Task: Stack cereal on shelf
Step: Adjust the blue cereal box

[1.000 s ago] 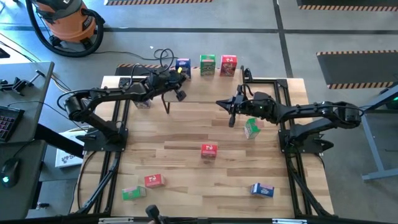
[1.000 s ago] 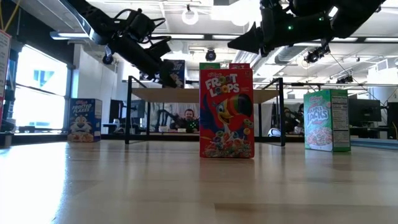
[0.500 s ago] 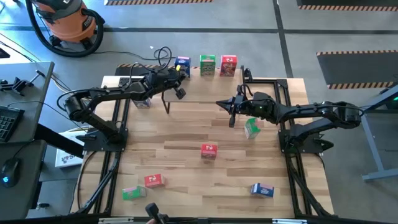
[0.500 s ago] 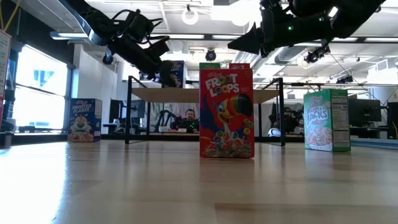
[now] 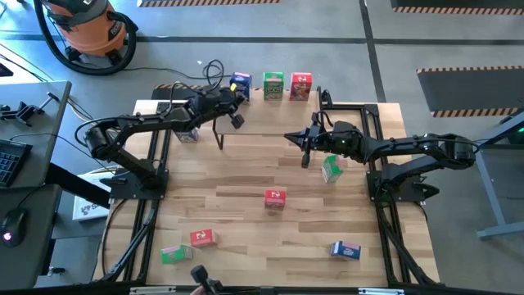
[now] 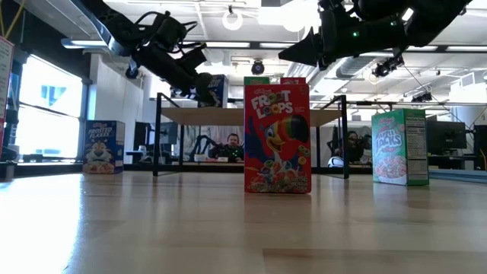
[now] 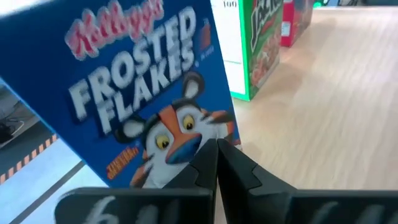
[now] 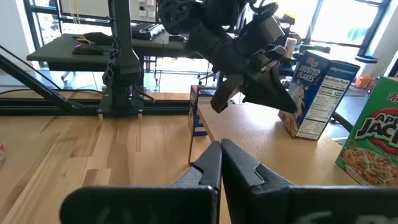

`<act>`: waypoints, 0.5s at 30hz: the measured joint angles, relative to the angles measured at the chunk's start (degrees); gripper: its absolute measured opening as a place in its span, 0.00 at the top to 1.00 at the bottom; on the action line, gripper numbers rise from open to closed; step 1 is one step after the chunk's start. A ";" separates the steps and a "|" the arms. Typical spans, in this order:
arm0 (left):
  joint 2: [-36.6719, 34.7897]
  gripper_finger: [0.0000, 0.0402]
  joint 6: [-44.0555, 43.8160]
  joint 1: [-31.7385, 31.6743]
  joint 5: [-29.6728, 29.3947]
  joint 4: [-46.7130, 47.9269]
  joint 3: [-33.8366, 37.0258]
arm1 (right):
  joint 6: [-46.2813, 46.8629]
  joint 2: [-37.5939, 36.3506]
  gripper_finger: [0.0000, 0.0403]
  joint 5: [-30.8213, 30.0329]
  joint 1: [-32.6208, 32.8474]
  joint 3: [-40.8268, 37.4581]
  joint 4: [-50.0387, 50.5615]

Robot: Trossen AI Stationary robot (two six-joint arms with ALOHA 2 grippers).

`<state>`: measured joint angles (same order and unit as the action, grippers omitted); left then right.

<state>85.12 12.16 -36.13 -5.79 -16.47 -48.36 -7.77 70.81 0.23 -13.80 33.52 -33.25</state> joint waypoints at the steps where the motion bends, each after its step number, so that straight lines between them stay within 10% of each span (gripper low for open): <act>1: 0.00 1.00 -0.08 -0.27 0.75 -0.36 0.00 | 0.00 0.00 1.00 0.00 0.00 0.00 -0.01; 15: 0.00 1.00 -1.08 -0.63 3.78 -0.97 0.00 | 0.00 0.00 1.00 0.00 0.00 0.02 0.00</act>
<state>85.12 11.08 -36.75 -2.01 -17.44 -48.36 -7.77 70.81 0.23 -13.80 33.54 -33.25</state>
